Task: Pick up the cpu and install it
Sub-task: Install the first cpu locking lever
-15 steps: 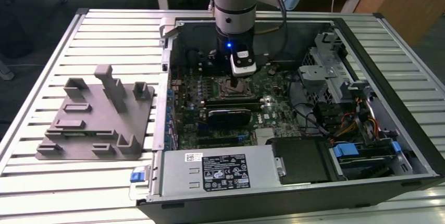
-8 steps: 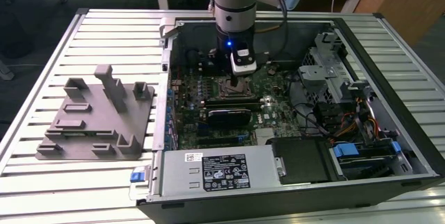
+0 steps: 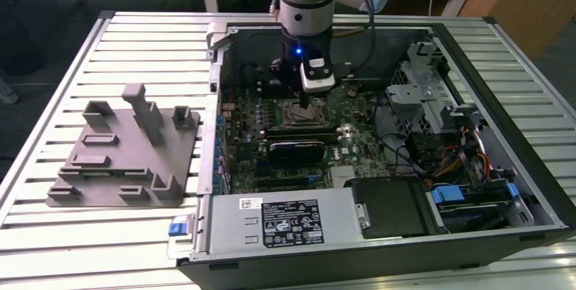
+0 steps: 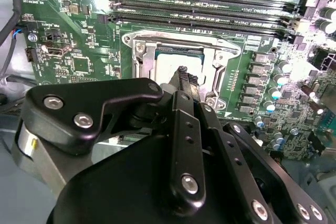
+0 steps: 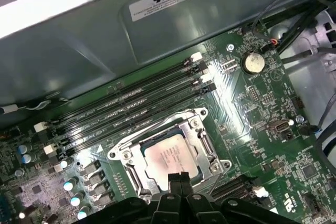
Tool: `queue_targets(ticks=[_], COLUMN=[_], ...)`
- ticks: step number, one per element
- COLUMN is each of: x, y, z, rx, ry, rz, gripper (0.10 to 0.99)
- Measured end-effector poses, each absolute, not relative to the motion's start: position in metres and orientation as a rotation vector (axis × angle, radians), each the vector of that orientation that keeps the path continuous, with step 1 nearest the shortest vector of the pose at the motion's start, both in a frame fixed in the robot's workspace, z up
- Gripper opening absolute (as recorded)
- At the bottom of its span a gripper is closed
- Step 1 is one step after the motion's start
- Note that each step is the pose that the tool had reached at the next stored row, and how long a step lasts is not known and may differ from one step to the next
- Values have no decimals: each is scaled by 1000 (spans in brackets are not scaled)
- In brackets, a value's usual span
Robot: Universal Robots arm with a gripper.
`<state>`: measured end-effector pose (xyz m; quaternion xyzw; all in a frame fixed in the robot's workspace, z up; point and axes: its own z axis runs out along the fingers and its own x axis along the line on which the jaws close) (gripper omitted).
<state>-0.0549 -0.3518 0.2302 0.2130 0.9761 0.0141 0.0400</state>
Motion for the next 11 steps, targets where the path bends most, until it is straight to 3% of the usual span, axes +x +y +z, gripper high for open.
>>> queue_targets(ticks=[11], x=[-54], y=[-352], z=[235], rx=[619], ry=[3001], rz=[41], gripper=[106])
